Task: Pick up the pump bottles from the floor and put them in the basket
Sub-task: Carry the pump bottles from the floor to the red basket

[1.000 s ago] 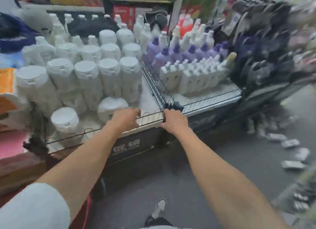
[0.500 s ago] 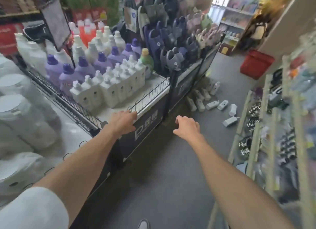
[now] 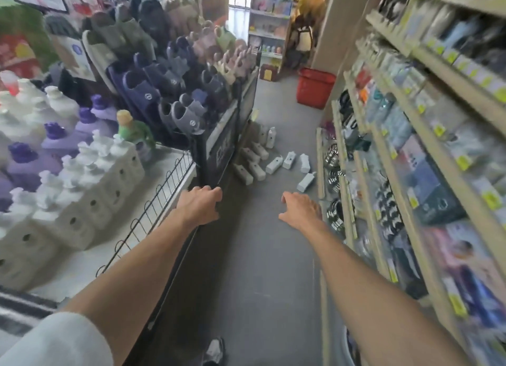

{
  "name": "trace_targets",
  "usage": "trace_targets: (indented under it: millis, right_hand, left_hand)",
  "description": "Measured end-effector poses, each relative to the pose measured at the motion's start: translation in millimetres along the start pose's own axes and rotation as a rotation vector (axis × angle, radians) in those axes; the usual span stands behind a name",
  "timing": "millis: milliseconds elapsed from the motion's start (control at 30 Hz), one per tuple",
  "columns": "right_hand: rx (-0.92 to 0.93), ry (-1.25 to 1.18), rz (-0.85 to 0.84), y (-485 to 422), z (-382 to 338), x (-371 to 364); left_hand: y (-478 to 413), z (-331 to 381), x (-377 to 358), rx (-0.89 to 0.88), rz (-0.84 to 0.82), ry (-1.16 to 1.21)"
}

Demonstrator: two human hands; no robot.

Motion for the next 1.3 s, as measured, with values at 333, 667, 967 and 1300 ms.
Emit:
trace_targets:
  millis: [333,667,967,1300]
  right_hand:
    - [-0.132,-0.097,0.066,-102.8,41.9,60.8]
    - [-0.17,-0.096,0.065,-194.8,99.9,97.3]
    - [-0.148,-0.072,0.05,-282.3,157.3,142.3]
    - [-0.107,-0.022,0.011,-381.0,165.9,181.6]
  left_hand:
    - [-144.6,-5.6,63.7,-0.062,-0.019,-0.056]
    - [-260.8,39.4,103.7,-0.123,-0.063,-0.078]
    - [-349.4,61.0,141.8,-0.079,-0.073,-0.047]
    - [-443.9,60.4,190.2,-0.089,-0.052,-0.022]
Point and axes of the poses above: each hand's wrist, its own y-axis away from the middle knuckle, its own x-axis out of the back of the hand, z = x × y, the point moved 3 cm from there along -y, towards the middle knuckle, and after that the axes turned 15 degrees about -z, right-handed, at the moved point
